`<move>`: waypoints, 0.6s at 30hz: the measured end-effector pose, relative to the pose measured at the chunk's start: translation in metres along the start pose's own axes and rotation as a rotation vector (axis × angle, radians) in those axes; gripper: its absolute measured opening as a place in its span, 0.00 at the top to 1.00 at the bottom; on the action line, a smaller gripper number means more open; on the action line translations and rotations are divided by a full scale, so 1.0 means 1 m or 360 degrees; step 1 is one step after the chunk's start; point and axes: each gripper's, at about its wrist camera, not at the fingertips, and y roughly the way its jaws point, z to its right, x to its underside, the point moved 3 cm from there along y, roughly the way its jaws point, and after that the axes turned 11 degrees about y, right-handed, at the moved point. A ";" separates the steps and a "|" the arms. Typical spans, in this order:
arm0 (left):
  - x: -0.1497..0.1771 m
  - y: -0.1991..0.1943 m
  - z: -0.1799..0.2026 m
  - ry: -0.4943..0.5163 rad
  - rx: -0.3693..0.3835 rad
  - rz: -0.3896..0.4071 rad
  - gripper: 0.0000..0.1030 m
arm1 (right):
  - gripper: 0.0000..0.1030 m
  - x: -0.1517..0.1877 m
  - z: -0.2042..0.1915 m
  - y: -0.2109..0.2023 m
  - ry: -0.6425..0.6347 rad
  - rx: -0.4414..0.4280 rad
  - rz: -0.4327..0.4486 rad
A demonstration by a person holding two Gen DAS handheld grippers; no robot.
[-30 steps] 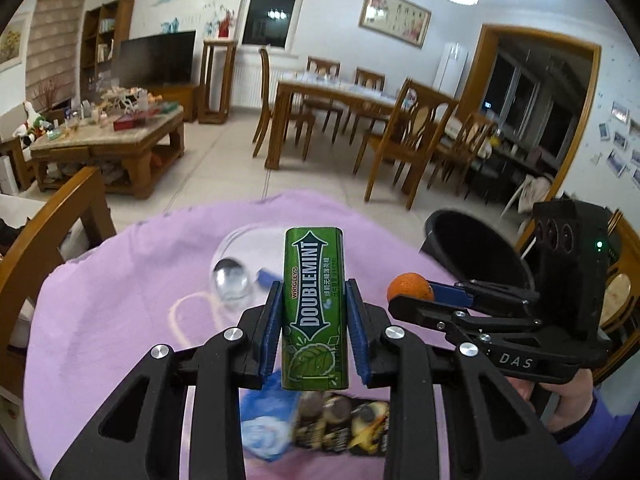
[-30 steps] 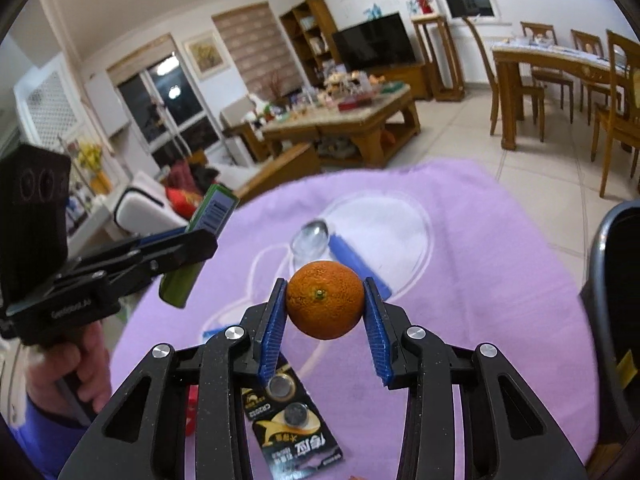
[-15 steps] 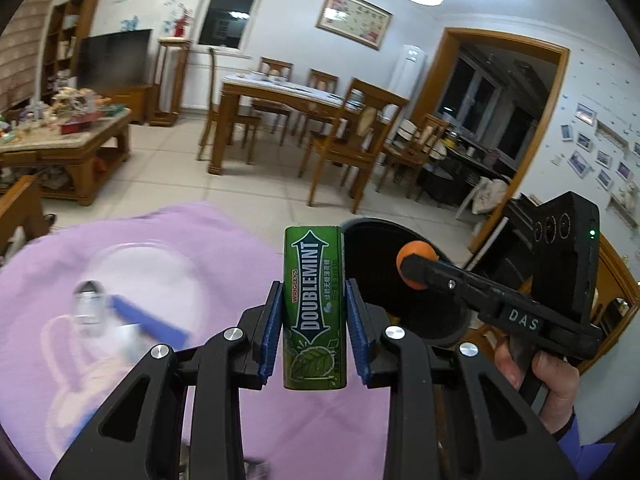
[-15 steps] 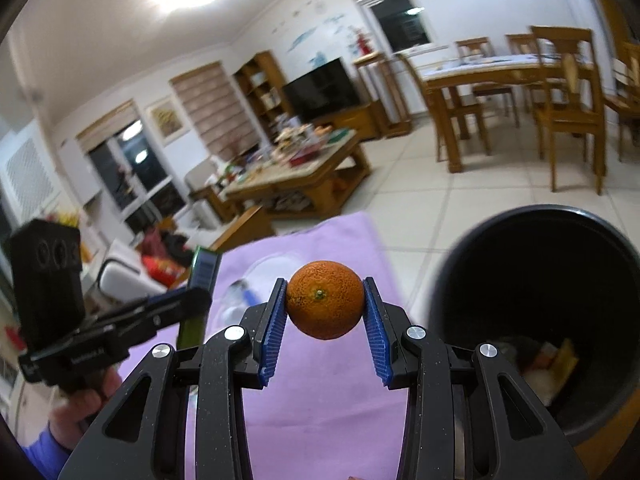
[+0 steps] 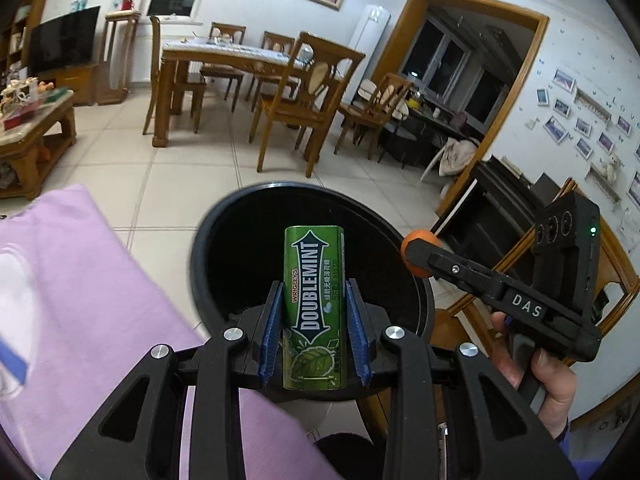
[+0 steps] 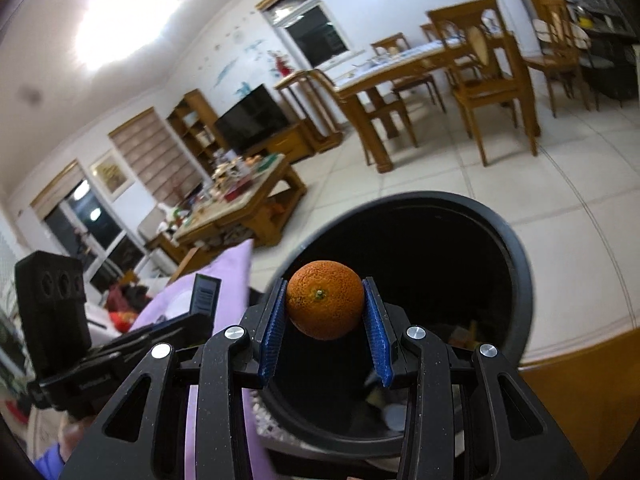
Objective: Collect trash
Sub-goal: 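Carry the gum pack and orange over the bin and release both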
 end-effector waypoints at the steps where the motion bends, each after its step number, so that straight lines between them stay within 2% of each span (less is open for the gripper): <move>1: -0.001 0.009 0.003 0.0008 0.0000 -0.0017 0.70 | 0.63 0.000 0.007 0.001 0.0020 0.0005 0.0002; 8: -0.004 0.044 0.019 0.0055 -0.0017 -0.0095 0.70 | 0.63 0.001 0.035 0.011 0.0047 0.0049 0.0021; 18: 0.002 0.064 0.028 0.0092 -0.0044 -0.0153 0.70 | 0.63 0.007 0.028 0.034 0.0028 0.0067 0.0001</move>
